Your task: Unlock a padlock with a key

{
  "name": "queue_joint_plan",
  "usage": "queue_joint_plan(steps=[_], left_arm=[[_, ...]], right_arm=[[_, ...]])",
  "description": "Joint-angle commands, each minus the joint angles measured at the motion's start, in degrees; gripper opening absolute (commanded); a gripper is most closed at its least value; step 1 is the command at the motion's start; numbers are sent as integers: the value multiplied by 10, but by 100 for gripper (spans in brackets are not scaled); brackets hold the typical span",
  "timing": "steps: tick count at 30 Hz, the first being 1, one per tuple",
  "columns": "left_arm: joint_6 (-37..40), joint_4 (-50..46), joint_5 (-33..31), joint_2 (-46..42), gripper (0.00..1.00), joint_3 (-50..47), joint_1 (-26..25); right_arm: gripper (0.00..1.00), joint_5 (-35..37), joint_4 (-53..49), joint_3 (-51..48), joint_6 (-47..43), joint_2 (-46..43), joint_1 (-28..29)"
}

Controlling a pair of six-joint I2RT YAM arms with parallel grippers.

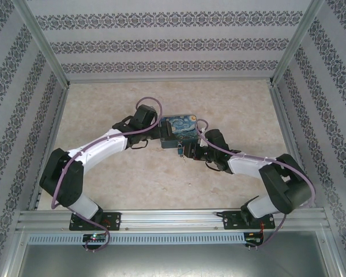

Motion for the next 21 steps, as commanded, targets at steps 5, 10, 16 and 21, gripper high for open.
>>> queue_joint_plan(steps=[5,10,16,21], left_arm=[[37,-46,24,36,99,40,15],[32,-41,36,50,100,48,17],[29,-36,42,57,100,52,17],[27,-32,45,59,99,53,18]], right_arm=[[44,-26,71,6,-2,47,4],[44,-33,88,13,1,80,14],[44,-32,111,18,10,111,20],[43,-39,125,24,16,129,22]])
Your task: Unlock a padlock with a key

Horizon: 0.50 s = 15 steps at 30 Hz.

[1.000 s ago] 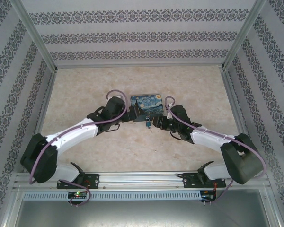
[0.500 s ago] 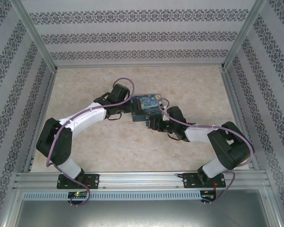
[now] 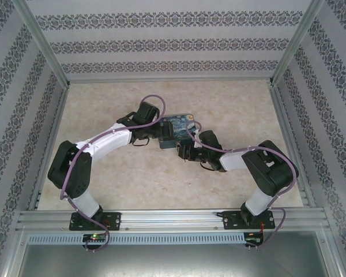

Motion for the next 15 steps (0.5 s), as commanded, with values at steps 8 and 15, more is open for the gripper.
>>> queue_joint_plan(steps=[8,15], left_arm=[[-2,3,17,14,100,15,5],[-4,10,16,13,100,8,6]], right_arm=[[29,-18,29,7,18,24,10],[10,-7,36,-5,27,24,10]])
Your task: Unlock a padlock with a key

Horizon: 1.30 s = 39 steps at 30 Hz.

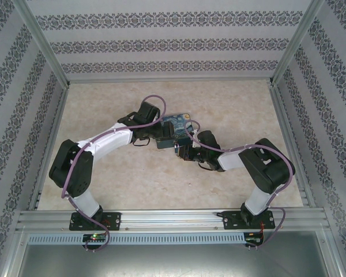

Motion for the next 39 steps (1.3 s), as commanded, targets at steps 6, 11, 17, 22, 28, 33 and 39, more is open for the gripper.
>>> queue_joint_plan(steps=[6,11,17,22,28,33,39], left_arm=[[7,4,-6,-5,100,1,6],[41,-26,-46,-14,100,5,6],[64,-51,-70,-5,100,9,5],[70,-49,-71,-1,100,9,4],[88,-55,-92,5,100,11,-7],[105,-71,-131,19,100,15,-29],[111,-81,-171,30,100,12,-44]], right_arm=[[8,7,18,-19,16,-4,6],[2,15,19,-26,36,-17,6],[0,21,45,-41,78,-25,6],[0,28,59,-54,98,-39,5],[0,41,66,-66,132,-58,5],[0,52,66,-69,161,-68,4],[0,62,69,-76,200,-70,4]])
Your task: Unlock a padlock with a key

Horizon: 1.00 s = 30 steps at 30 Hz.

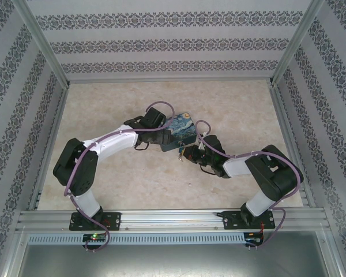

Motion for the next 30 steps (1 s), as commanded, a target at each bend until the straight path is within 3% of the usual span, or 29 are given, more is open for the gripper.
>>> queue_joint_plan(steps=[1,16,30], left_arm=[[20,-29,-46,11,100,9,-9],[5,-49,-155,29,100,9,-31],[-10,-47,-149,32,100,7,-31]], right_arm=[[0,21,21,-10,38,-13,4],[0,35,60,-23,117,1,7],[0,54,111,-31,141,25,24]])
